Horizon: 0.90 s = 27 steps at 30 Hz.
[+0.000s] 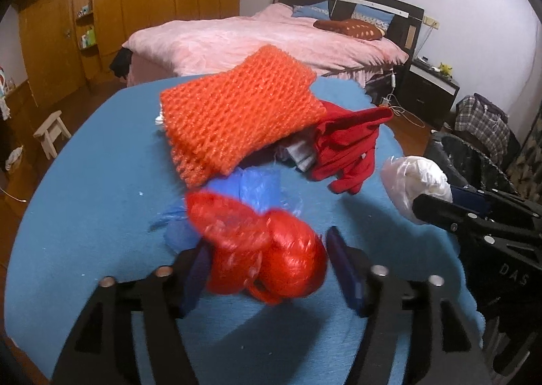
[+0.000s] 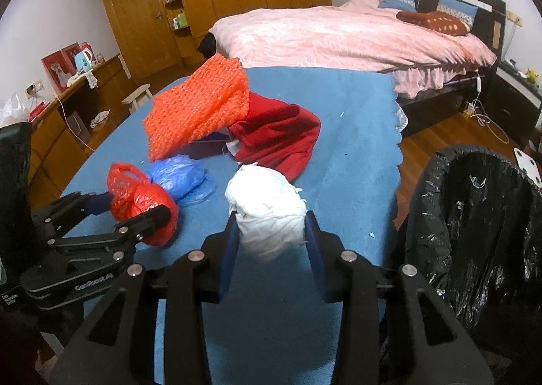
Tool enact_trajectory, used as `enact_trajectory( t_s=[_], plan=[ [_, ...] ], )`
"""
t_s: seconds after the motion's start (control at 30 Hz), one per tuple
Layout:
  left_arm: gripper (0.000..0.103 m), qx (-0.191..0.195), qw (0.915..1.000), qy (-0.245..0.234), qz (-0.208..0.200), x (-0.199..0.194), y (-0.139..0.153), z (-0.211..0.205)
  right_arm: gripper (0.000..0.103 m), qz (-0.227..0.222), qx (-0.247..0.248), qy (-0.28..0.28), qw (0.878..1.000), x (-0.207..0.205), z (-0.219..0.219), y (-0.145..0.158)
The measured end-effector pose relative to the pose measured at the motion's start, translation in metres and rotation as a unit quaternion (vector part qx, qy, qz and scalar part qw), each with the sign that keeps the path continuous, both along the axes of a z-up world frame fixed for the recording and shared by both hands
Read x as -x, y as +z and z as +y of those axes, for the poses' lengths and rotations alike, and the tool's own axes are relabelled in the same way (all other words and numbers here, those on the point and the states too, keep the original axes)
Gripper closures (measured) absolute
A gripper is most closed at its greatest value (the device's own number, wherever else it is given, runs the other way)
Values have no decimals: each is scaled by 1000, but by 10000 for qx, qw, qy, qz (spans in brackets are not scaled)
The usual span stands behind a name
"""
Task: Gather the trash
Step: 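Grasp the red plastic bag with the left tool, then carry both bags over the black bin and open both tools to drop them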
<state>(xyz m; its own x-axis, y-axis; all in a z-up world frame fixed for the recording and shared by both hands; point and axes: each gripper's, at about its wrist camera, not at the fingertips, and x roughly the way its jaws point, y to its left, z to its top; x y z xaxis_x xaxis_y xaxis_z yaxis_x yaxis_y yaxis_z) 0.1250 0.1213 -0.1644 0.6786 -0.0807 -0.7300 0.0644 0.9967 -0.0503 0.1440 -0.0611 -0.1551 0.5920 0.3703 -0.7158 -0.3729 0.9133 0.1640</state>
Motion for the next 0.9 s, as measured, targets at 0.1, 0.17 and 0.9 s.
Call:
enact_trajectory(
  t_s=[0.1,0.17,0.9],
  plan=[
    [34,-52,10000,-31,-63,6,3,1,66,-11,0,12,10000,0,0,0],
    [34,-59,9999,-8,-144,14,6,1,66,-26,7,26,10000,1,0,0],
    [88,304,9992,-132,-204,19,10,-13,65,-182,-77,-35,9998,14,-11,16]
  ],
)
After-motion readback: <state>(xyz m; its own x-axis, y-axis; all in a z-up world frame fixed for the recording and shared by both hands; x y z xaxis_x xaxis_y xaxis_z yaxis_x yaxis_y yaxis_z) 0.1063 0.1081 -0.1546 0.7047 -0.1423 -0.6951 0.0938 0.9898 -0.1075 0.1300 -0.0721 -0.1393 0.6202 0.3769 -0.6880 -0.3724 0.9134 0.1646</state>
